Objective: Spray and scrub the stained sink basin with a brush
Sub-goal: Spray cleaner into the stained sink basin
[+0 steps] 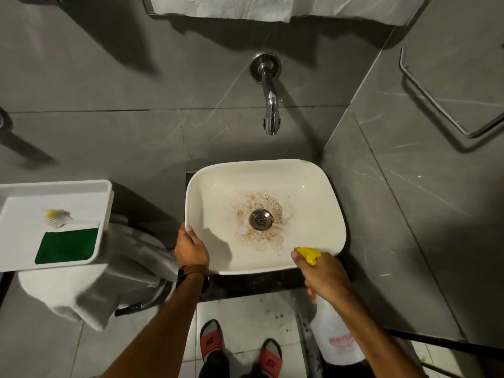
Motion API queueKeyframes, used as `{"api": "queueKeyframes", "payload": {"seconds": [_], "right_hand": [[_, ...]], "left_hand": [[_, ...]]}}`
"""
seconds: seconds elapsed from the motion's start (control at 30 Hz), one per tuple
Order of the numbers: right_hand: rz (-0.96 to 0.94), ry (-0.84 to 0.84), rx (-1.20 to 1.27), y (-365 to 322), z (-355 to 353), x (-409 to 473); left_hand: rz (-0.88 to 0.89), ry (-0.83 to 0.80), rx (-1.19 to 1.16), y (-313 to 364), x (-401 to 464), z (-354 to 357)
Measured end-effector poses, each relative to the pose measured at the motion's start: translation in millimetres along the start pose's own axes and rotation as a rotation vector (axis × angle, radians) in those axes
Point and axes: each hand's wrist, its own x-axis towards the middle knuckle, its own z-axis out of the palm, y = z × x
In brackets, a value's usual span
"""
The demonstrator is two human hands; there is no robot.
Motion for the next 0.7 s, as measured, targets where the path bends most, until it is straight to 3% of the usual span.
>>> {"api": "queueKeyframes", "payload": {"seconds": [0.23, 0.5, 0.7], "right_hand": [[0.011, 0.027, 0.079, 3.9, -22.4, 13.9], [-0.014, 0.122, 0.196, -35.5, -55.1, 49.1], [-0.004, 0.098, 0.229, -61.7, -57.0, 60.5]], "left_hand": [[-0.014, -0.02, -0.001, -1.4, 0.1, 0.0], [-0.017, -0.027, -0.008, -2.6, 0.2, 1.0], [-0.002, -0.006, -0.004, -3.6, 0.2, 1.6]]}}
